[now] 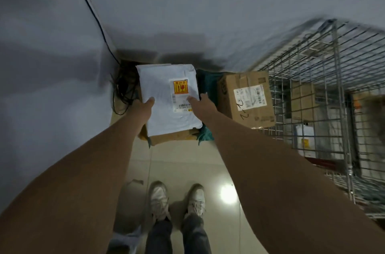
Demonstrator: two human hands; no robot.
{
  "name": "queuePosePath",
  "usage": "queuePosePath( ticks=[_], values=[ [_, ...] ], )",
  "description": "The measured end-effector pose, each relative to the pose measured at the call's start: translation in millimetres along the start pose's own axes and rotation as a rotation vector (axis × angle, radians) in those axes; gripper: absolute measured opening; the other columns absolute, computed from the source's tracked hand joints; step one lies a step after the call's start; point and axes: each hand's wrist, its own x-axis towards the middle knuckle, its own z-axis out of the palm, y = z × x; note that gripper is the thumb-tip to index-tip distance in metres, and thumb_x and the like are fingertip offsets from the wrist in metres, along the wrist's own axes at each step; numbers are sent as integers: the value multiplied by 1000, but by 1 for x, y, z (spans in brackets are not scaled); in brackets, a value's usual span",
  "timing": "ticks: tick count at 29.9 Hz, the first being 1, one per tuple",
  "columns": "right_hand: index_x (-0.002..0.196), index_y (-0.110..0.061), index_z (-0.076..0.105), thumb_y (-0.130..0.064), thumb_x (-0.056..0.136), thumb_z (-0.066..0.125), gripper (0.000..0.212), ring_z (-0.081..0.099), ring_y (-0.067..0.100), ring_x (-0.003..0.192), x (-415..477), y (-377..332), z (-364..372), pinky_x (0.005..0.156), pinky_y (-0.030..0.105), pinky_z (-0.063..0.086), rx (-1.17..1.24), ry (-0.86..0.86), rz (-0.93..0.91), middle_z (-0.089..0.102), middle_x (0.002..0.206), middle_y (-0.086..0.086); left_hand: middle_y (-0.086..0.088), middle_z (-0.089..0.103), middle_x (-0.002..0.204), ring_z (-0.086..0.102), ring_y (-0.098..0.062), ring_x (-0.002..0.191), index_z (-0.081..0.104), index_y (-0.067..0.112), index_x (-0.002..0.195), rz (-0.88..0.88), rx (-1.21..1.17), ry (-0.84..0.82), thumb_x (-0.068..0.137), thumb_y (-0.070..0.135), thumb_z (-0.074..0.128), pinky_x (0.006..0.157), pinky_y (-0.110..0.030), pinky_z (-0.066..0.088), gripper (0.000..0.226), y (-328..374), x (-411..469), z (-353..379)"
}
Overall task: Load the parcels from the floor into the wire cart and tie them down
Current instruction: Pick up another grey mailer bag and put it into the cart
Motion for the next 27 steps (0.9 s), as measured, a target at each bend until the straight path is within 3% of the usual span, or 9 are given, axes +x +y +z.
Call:
queuePosePath(
  ticks=[1,4,9,13,18,21,27],
  values=[
    [155,-9,32,-47,106,47,64,55,33,128,9,5,7,100,40,47,11,1,14,51,148,13,-13,52,149,55,-36,128,39,8,155,-8,-53,-14,92,66,57,110,-47,45,86,-7,8,4],
    [156,-10,31,-41,105,52,63,54,33,131,29,16,26,103,42,46,49,5,40,51,147,12,-9,63,129,62,-30,111,55,10,139,-3,-155,-68,99,47,64,97,-42,50,55,-23,23,17],
    [154,-13,37,-30,99,64,63,57,32,127,46,23,34,102,40,51,60,42,71,56,144,10,-6,60,125,60,-30,115,49,13,143,61,-153,-15,103,32,63,105,-48,50,46,-29,24,27],
    [139,-13,51,-24,95,70,49,62,29,117,41,16,23,96,40,54,-13,80,33,63,131,8,-1,56,102,57,-29,104,48,23,120,121,-27,82,106,25,56,91,-43,50,17,-20,15,25],
    [129,-20,54,-22,95,69,37,64,21,103,6,-11,-11,86,36,56,37,128,-11,65,121,3,-8,57,132,56,-28,111,46,16,144,196,-69,104,103,24,60,97,-46,51,44,21,-24,3],
    [127,-19,54,-21,95,68,34,64,22,101,-26,-38,-40,84,36,56,85,159,-64,66,117,2,-6,53,122,52,-24,105,45,13,143,244,-39,124,104,21,58,85,-39,45,42,61,-59,-15],
    [123,-19,53,-40,98,67,36,62,21,94,-109,-106,-125,79,36,54,292,247,-170,64,113,2,-5,57,118,53,-23,101,52,11,133,445,-40,172,102,21,63,81,-34,44,35,154,-147,-57]
  ],
)
